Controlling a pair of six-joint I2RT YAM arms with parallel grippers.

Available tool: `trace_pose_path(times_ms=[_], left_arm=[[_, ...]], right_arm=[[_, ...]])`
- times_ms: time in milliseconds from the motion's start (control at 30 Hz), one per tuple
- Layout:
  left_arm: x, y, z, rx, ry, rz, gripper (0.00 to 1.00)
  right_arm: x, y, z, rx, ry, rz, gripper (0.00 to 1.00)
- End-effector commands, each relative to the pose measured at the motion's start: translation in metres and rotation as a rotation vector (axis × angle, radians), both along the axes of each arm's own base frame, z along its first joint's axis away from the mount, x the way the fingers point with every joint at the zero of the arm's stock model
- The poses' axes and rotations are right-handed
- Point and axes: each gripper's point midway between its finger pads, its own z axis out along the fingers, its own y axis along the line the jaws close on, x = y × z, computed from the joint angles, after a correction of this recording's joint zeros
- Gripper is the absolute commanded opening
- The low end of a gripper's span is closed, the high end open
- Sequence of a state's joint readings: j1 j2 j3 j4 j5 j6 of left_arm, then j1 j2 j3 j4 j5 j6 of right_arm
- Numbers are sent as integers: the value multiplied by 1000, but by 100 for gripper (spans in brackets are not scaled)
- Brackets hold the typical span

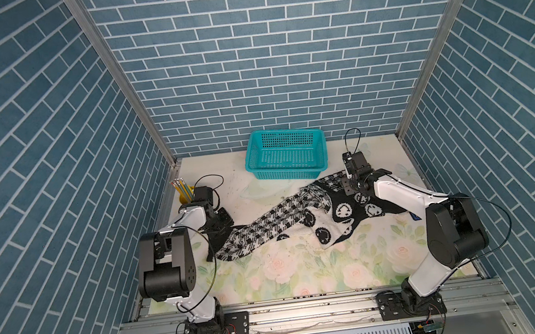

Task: Roll up the scarf and place it into the basket
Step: Flatten out the scarf at the center of the board.

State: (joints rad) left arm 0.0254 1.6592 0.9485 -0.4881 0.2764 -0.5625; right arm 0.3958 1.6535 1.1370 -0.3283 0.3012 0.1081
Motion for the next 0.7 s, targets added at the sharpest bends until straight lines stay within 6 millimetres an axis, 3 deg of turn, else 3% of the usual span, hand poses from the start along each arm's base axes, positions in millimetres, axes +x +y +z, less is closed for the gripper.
trace_pose_path(times_ms=[0,133,267,667], left_arm=[[11,1,1,24,-28,-26,38],[10,-1,-4,21,-17,-36,25],[8,-2,-3,20,-12,-44,3],[7,4,31,62,-68,-25,0]], right_arm=[[-4,4,5,30,-14,-8,45],[-5,3,3,27,-9,-9,45],[-5,3,2,26,-8,-10,45],[-4,8,-4,38,2,2,45]])
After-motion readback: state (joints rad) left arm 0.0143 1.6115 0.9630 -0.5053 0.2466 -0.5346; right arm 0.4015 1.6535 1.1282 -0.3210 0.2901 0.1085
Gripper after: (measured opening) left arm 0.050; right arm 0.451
